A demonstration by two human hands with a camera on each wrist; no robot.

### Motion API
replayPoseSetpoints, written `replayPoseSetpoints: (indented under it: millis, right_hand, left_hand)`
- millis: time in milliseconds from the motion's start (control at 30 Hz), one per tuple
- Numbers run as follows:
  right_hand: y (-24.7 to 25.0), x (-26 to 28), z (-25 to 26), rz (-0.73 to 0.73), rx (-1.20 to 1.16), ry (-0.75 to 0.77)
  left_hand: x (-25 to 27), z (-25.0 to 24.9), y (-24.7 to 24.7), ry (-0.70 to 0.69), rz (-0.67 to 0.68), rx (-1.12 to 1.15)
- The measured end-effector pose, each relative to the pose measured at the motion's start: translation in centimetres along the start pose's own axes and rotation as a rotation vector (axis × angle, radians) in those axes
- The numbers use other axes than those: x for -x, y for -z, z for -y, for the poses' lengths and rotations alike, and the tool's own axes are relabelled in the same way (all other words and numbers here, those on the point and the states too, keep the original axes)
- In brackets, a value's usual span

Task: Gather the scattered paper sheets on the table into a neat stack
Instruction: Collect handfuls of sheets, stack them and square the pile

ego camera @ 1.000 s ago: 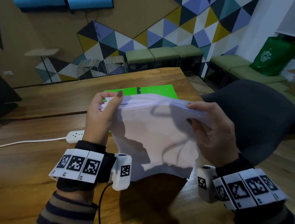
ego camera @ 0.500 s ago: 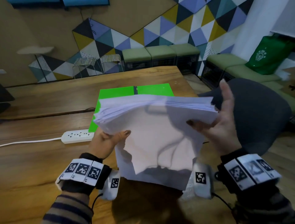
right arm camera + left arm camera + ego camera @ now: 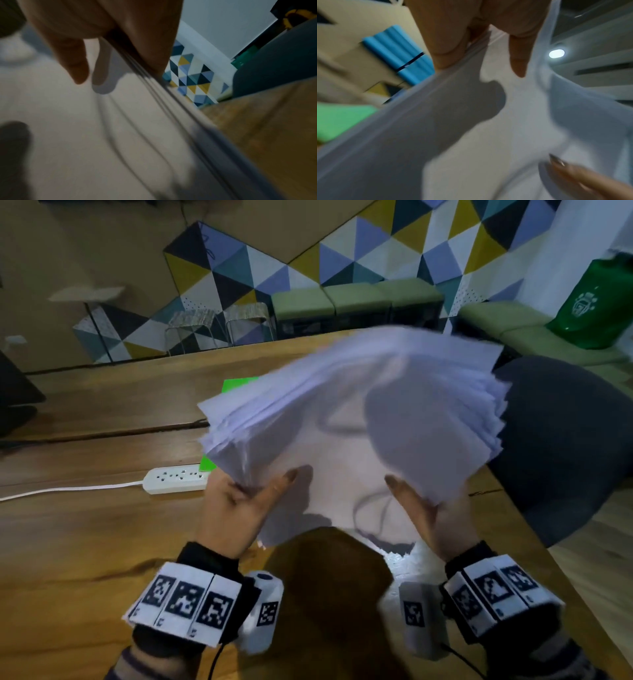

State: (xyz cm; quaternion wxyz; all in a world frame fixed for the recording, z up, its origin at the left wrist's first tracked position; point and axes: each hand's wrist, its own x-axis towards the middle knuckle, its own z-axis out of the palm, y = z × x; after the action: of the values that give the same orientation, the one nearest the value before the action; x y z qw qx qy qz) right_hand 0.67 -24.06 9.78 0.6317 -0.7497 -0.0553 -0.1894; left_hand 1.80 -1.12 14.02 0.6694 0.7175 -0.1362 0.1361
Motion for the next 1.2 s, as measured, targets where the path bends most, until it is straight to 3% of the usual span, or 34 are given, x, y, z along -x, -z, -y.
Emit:
replayPoseSetpoints:
  millis: [100, 167, 200, 300, 400, 467, 567, 667, 800, 933, 1033, 1100, 1200]
  right_hand:
    - [-0.6, 2.0, -2.6, -0.012, -0.007, -0.361]
    - [-0.9, 2.2, -3.0, -0.075, 0.034, -0.407]
    - [-1.1, 2.0, -2.5, -0.095, 0.050, -0.372]
    - [-1.0, 1.2, -0.9, -0.076, -0.013, -0.259]
    - [-0.2, 1.5, 0.0, 0.001, -0.104, -0.184]
    - [0.4, 2.3, -1.0, 0.004, -0.058, -0.210]
    - [0.4, 3.1, -2.4, 0.028, -0.003, -0.343]
    - [-0.4, 3.0, -2.7, 0.035, 0.129, -0.363]
    - [-0.9, 2.4, -1.4, 0.035, 0.100, -0.269]
    - [-0.8, 2.7, -1.4, 0.002, 0.041, -0.322]
    - [-1.1, 3.1, -2.5, 0.006, 0.102, -0.455]
    - [-1.2, 3.1, -3.3, 0.036, 0.187, -0.489]
    - [-1.6, 2.5, -3.2, 0.004, 0.270, -0.417]
  left_hand:
    - [1.1, 3.0, 0.4, 0.261, 0.015, 0.083]
    - [1.5, 5.0, 0.2, 0.449, 0.031, 0.128]
    - [1.6, 5.4, -0.1, 0.462, 0.054, 0.065]
    - [0.8, 4.4, -1.4, 0.303, 0.023, -0.149]
    - [-0.1, 3.4, -0.6, 0.144, 0.021, -0.124]
    - [0.5, 3.5, 0.5, 0.115, 0.067, -0.081]
    - [2.1, 5.0, 1.3, 0.228, 0.102, 0.003]
    - [2.6, 6.3, 0.6, 0.319, 0.033, 0.004]
    - [1.8, 5.7, 0.3, 0.242, -0.079, 0.034]
    - [2.8, 6.3, 1.3, 0.234, 0.026, -0.030]
    - [4.4, 8.3, 1.2, 0.395, 0.105, -0.046]
    - [4.6, 9.2, 1.0, 0.453, 0.088, -0.124]
    - [4.0, 9.0, 0.7, 0.414, 0.015, -0.226]
